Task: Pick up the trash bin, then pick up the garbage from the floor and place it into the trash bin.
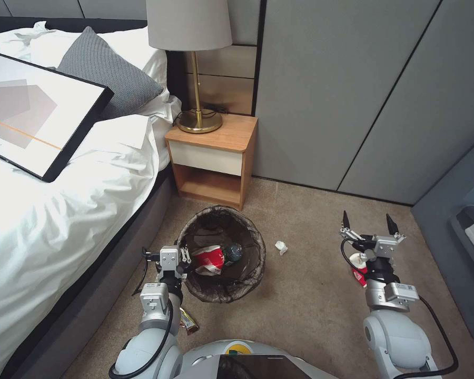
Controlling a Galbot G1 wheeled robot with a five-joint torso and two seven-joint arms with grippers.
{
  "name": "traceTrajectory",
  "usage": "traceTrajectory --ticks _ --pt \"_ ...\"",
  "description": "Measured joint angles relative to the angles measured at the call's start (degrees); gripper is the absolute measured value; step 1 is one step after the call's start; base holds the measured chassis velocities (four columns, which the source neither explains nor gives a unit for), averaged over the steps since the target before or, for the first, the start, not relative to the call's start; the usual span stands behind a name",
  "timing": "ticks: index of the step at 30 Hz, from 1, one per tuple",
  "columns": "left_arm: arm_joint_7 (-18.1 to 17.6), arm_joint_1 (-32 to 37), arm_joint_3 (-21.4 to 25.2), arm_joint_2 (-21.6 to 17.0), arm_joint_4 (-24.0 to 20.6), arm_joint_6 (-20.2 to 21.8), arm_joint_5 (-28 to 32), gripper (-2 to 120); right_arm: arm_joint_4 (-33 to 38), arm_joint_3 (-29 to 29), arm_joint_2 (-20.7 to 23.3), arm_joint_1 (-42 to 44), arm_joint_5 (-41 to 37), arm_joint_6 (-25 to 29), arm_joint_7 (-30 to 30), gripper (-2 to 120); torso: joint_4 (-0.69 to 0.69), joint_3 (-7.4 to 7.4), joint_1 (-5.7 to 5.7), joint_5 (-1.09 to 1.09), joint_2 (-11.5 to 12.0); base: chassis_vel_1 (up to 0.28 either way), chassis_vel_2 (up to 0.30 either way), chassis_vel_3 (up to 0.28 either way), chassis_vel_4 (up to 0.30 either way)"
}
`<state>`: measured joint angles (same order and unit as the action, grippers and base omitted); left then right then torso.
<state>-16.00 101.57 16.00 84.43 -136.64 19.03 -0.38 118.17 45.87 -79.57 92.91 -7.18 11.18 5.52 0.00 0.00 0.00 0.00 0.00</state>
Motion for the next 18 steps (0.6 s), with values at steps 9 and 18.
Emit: traceTrajectory --ticks 9,18 --pt "0.0 0.0 0.0 0.0 0.0 0.0 0.0 2 -8.1 0.0 1.9 -2.8 -2.0 -3.4 0.5 100 0.0 0.0 0.0 0.0 0.0 0.0 0.0 0.0 0.0" --pt "0.0 0.0 0.0 0.0 0.0 0.0 0.0 2 -15.7 -0.4 2.7 -7.0 -3.6 -6.6 1.4 100 0.0 0.0 0.0 0.0 0.0 0.0 0.0 0.0 0.0"
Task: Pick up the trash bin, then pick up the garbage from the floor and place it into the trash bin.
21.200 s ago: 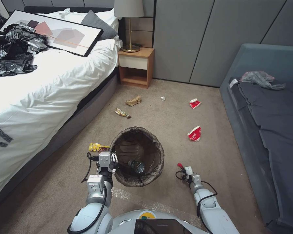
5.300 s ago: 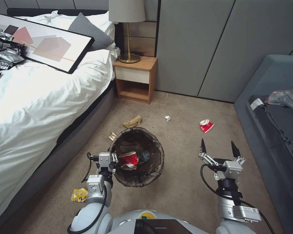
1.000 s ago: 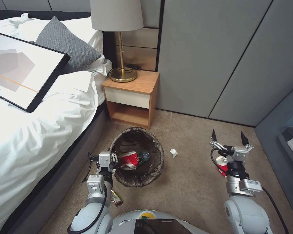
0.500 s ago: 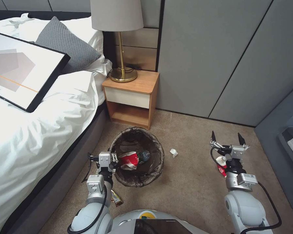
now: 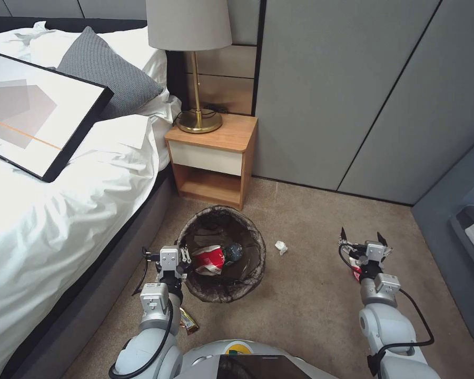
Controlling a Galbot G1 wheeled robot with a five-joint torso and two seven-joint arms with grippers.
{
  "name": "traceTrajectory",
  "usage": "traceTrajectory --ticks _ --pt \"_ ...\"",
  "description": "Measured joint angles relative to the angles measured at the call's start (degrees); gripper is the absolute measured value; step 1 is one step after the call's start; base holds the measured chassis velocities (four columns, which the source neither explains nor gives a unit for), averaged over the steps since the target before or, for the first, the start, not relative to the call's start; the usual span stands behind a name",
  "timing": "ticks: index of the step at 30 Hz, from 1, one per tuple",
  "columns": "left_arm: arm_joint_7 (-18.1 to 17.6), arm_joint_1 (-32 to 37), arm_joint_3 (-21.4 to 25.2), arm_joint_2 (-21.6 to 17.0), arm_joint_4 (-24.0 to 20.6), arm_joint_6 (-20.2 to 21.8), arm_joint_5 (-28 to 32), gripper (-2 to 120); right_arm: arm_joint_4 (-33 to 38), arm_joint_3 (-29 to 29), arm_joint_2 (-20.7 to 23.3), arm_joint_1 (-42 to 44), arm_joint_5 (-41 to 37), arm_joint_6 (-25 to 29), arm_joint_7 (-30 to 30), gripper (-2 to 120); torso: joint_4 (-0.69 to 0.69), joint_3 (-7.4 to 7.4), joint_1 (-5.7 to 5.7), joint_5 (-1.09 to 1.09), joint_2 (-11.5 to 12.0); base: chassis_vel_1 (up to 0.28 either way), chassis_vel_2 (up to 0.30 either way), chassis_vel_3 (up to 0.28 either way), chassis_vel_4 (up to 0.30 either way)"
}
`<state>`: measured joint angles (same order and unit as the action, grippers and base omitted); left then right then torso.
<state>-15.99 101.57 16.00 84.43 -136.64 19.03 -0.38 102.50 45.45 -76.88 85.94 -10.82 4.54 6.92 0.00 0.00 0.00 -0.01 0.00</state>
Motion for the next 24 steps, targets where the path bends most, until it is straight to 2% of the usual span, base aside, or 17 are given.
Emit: traceTrajectory --ticks 5,11,24 --pt "0.0 0.0 0.0 0.0 0.0 0.0 0.0 2 -4.1 -0.1 0.5 -2.3 -1.4 -2.2 0.6 100 -0.01 0.0 0.0 0.0 0.0 0.0 0.0 0.0 0.0" --pt "0.0 0.0 0.0 0.0 0.0 0.0 0.0 2 -12.6 0.0 1.4 -5.7 -1.9 -4.3 1.2 100 -0.01 0.0 0.0 0.01 0.0 0.0 0.0 0.0 0.0" --pt "0.0 0.0 0.0 0.0 0.0 0.0 0.0 2 -23.7 0.9 1.9 -9.6 -1.6 -2.8 1.6 100 0.0 0.0 0.0 0.0 0.0 0.0 0.0 0.0 0.0"
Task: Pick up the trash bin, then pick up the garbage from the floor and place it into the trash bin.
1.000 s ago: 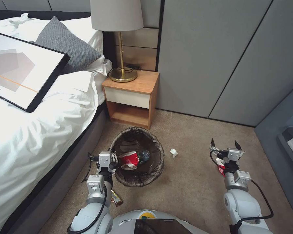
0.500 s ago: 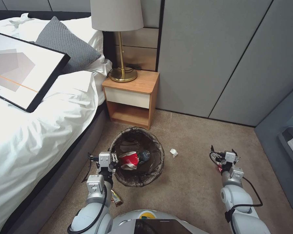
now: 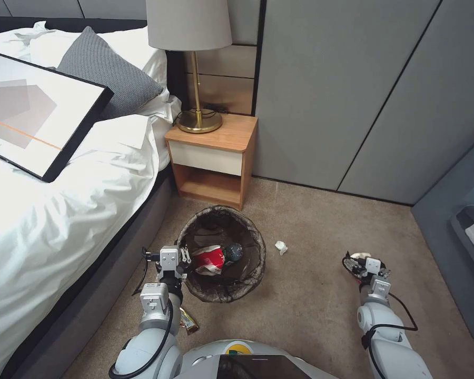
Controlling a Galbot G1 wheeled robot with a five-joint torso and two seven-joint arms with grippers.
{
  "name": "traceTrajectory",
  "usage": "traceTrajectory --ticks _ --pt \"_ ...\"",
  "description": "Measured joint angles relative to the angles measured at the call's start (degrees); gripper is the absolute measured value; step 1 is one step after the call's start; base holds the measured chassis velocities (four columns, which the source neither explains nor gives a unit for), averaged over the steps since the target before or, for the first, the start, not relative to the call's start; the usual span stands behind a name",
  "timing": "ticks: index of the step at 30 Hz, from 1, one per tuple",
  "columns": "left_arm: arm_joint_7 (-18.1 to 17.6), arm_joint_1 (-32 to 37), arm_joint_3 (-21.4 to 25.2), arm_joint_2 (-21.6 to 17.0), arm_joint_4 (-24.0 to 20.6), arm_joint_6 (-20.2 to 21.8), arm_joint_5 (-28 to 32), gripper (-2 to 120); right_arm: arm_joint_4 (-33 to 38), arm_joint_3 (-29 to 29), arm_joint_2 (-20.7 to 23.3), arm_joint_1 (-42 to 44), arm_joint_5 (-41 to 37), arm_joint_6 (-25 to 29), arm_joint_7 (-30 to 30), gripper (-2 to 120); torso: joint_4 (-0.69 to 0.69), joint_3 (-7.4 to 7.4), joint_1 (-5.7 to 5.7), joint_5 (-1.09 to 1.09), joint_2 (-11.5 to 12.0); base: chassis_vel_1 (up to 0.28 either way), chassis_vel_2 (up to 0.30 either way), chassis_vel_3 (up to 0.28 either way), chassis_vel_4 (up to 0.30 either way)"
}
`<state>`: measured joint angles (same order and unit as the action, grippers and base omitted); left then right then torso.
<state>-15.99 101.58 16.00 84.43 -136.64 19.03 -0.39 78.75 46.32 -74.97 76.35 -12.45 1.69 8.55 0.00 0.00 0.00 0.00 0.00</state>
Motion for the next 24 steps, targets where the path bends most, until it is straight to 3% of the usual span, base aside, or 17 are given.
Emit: traceTrajectory --ticks 13,24 --pt "0.0 0.0 0.0 0.0 0.0 0.0 0.0 2 -9.8 0.0 0.8 -4.4 -1.7 1.9 -1.0 100 0.0 0.0 0.0 0.0 0.0 0.0 0.0 0.0 0.0" --pt "0.0 0.0 0.0 0.0 0.0 0.0 0.0 2 -18.9 -2.1 1.4 -10.8 -8.4 -0.8 -0.9 100 -0.01 0.0 0.0 -0.01 0.0 0.0 0.0 0.0 0.0"
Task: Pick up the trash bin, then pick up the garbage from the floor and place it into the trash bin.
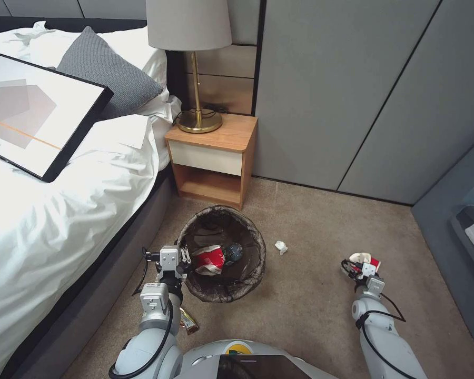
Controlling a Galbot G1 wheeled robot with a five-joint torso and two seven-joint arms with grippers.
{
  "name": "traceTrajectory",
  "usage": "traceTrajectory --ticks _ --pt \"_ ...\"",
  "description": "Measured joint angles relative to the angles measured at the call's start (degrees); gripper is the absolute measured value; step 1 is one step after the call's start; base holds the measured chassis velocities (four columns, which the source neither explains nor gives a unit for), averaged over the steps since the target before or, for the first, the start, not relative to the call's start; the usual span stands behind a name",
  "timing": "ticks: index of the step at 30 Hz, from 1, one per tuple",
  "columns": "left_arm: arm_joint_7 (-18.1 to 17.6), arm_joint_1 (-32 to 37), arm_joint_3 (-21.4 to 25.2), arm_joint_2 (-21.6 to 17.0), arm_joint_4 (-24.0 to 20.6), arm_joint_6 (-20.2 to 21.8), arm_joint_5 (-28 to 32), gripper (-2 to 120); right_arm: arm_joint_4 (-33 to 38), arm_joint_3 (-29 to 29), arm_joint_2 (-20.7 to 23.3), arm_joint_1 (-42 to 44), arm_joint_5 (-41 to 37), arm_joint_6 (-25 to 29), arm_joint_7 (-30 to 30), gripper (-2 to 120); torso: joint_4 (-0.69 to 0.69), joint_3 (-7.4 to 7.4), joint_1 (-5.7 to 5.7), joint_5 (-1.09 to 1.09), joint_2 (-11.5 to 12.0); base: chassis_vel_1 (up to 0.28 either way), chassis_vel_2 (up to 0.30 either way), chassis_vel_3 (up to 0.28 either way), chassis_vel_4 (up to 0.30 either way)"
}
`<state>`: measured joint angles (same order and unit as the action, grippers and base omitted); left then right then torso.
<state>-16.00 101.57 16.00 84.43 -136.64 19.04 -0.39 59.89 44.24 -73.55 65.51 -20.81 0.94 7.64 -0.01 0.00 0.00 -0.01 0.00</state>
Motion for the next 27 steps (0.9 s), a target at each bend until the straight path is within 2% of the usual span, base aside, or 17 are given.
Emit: traceTrajectory --ticks 7,10,13,14,16,18,20,21,24,25,27 --pt "0.0 0.0 0.0 0.0 0.0 0.0 0.0 2 -5.7 -0.5 0.5 -3.7 -3.3 -0.7 0.1 100 0.0 0.0 0.0 0.01 0.0 0.0 0.0 0.0 0.0" --pt "0.0 0.0 0.0 0.0 0.0 0.0 0.0 2 -7.3 -0.6 0.7 -4.5 -3.7 -0.4 -0.2 95 0.02 0.0 0.0 0.01 0.0 0.0 0.0 0.0 0.0" --pt "0.0 0.0 0.0 0.0 0.0 0.0 0.0 2 -8.9 -0.6 1.1 -5.4 -3.7 1.2 -0.9 82 0.01 0.0 0.0 0.01 0.0 0.0 0.0 0.0 0.0" --pt "0.0 0.0 0.0 0.0 0.0 0.0 0.0 2 -8.9 -0.6 1.1 -5.4 -3.7 1.2 -0.9 82 0.01 0.0 0.0 0.01 0.0 0.0 0.0 0.0 0.0" --pt "0.0 0.0 0.0 0.0 0.0 0.0 0.0 2 -9.8 -0.6 1.6 -5.9 -3.7 2.2 -1.5 71 0.01 0.0 0.0 0.01 0.0 0.0 0.0 0.0 0.0" --pt "0.0 0.0 0.0 0.0 0.0 0.0 0.0 2 -9.9 -0.6 1.8 -6.0 -3.7 2.3 -1.6 67 0.01 0.0 0.0 0.01 0.0 0.0 0.0 0.0 0.0" --pt "0.0 0.0 0.0 0.0 0.0 0.0 0.0 2 -10.0 -0.6 2.1 -6.1 -3.5 2.7 -1.9 56 0.01 0.0 0.0 0.01 0.0 0.0 0.0 0.0 0.0" --pt "0.0 0.0 0.0 0.0 0.0 0.0 0.0 2 -10.0 -0.6 2.1 -6.1 -3.5 2.7 -1.9 56 0.01 0.0 0.0 0.01 0.0 0.0 0.0 0.0 0.0" --pt "0.0 0.0 0.0 0.0 0.0 0.0 0.0 2 -10.0 -0.6 2.4 -6.2 -3.1 3.3 -2.5 42 0.01 0.0 0.0 0.01 0.0 0.0 0.0 0.0 0.0" --pt "0.0 0.0 0.0 0.0 0.0 0.0 0.0 2 -10.0 -0.6 2.4 -6.2 -3.1 3.3 -2.5 42 0.01 0.0 0.0 0.01 0.0 0.0 0.0 0.0 0.0" --pt "0.0 0.0 0.0 0.0 0.0 0.0 0.0 2 -9.9 -0.6 2.6 -6.1 -2.9 3.6 -2.7 33 0.01 0.0 0.0 0.01 0.0 0.0 0.0 0.0 0.0"
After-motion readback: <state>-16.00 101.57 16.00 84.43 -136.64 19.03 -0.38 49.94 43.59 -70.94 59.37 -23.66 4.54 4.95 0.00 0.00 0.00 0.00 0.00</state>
